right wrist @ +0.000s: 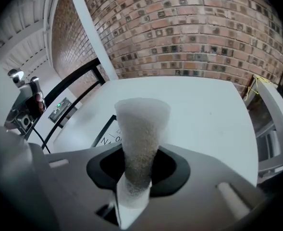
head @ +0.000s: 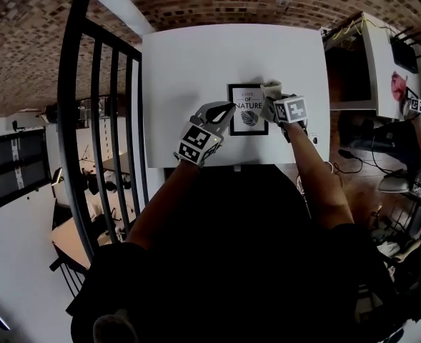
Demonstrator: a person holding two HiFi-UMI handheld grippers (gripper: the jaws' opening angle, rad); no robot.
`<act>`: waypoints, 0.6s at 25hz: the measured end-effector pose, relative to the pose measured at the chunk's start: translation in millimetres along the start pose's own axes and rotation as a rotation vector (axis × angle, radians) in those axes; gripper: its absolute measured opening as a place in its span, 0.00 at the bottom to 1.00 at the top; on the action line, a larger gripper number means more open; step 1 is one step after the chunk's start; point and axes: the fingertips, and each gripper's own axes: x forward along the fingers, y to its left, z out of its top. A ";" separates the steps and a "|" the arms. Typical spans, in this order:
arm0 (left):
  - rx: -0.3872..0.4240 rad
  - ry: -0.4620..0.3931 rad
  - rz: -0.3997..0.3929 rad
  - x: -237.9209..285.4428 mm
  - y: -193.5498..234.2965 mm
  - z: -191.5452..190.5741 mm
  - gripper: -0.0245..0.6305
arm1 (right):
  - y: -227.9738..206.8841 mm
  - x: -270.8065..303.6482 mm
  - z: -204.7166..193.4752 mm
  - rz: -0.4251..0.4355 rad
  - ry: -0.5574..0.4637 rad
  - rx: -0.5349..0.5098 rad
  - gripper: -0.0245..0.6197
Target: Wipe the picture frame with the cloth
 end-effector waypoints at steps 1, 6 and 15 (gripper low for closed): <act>-0.001 0.000 0.001 0.0 -0.2 0.4 0.04 | -5.6 -1.9 -3.3 -0.009 0.005 0.014 0.21; -0.009 0.004 0.024 -2.7 3.1 -1.2 0.04 | 1.0 -5.7 4.4 -0.008 0.002 0.001 0.21; -0.028 -0.009 0.074 -17.1 14.7 -5.0 0.04 | 111.4 22.8 18.9 0.199 0.039 -0.101 0.21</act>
